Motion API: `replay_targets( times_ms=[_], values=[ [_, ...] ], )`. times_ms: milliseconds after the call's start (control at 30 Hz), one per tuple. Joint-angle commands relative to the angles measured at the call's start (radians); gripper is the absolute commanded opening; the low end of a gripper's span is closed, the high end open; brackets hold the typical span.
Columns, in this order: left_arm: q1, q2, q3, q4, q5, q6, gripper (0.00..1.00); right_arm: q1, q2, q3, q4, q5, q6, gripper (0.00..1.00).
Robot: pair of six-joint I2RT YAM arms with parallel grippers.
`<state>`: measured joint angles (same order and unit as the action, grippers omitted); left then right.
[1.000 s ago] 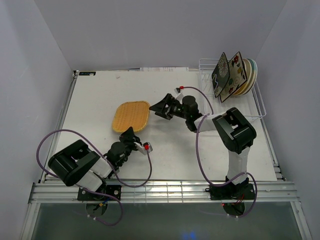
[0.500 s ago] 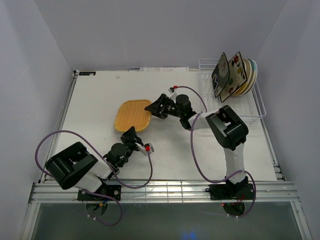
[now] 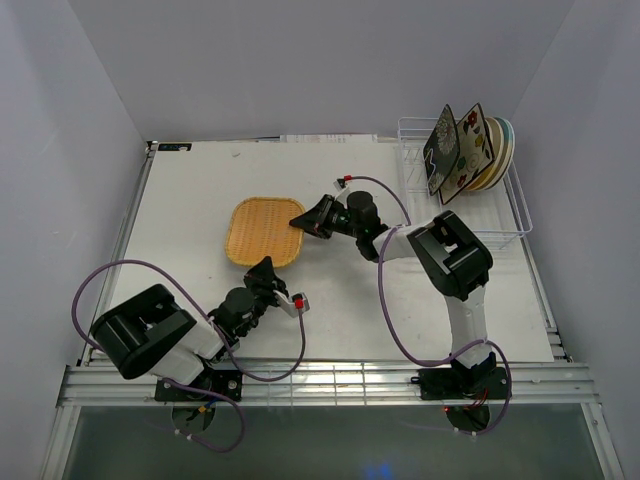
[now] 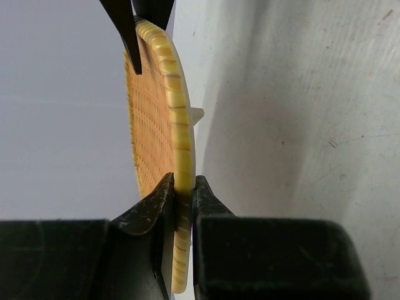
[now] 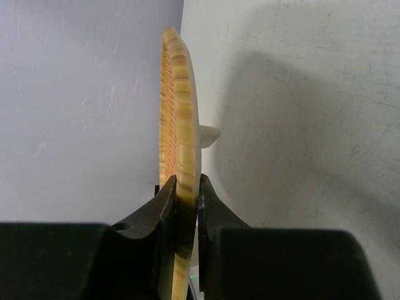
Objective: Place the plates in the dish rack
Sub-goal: Pick up the plate from the corner of the board.
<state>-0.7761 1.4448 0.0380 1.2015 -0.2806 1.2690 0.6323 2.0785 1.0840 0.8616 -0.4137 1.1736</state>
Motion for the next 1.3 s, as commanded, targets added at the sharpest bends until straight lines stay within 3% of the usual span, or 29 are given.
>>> replay_targets(
  times_ms=[0, 67, 333, 433, 500, 600, 733, 833, 967, 1033, 1267],
  values=[
    [0.003, -0.029, -0.023, 0.408, -0.020, -0.053, 0.11, 0.003, -0.012, 0.025, 0.059, -0.023, -0.071, 0.08],
    [0.001, -0.014, -0.024, 0.408, -0.028, -0.054, 0.20, 0.003, -0.017, 0.022, 0.062, -0.022, -0.071, 0.08],
    [0.001, -0.037, -0.065, 0.406, -0.003, -0.121, 0.89, 0.001, -0.035, -0.028, 0.129, -0.002, -0.052, 0.08],
    [0.000, -0.115, -0.122, 0.403, 0.024, -0.175, 0.98, 0.001, -0.052, -0.051, 0.146, 0.024, -0.058, 0.08],
    [0.000, -0.226, -0.153, 0.385, 0.050, -0.216, 0.98, 0.001, -0.066, -0.064, 0.145, 0.044, -0.075, 0.08],
    [0.000, -0.435, -0.171, 0.194, 0.081, -0.285, 0.98, 0.001, -0.101, -0.090, 0.134, 0.079, -0.098, 0.08],
    [0.001, -0.746, -0.113, -0.319, 0.177, -0.408, 0.98, 0.001, -0.170, -0.116, 0.071, 0.130, -0.159, 0.08],
    [0.001, -0.915, -0.092, -0.474, 0.231, -0.462, 0.98, 0.001, -0.216, -0.122, 0.028, 0.173, -0.195, 0.08],
    [0.001, -0.952, -0.099, -0.500, 0.233, -0.467, 0.98, 0.001, -0.259, -0.069, -0.096, 0.208, -0.265, 0.08],
    [0.001, -0.933, -0.098, -0.500, 0.228, -0.459, 0.98, 0.003, -0.287, -0.016, -0.220, 0.263, -0.324, 0.08],
    [0.001, -0.833, -0.092, -0.500, 0.241, -0.453, 0.98, -0.019, -0.340, 0.099, -0.390, 0.340, -0.406, 0.08]
  ],
)
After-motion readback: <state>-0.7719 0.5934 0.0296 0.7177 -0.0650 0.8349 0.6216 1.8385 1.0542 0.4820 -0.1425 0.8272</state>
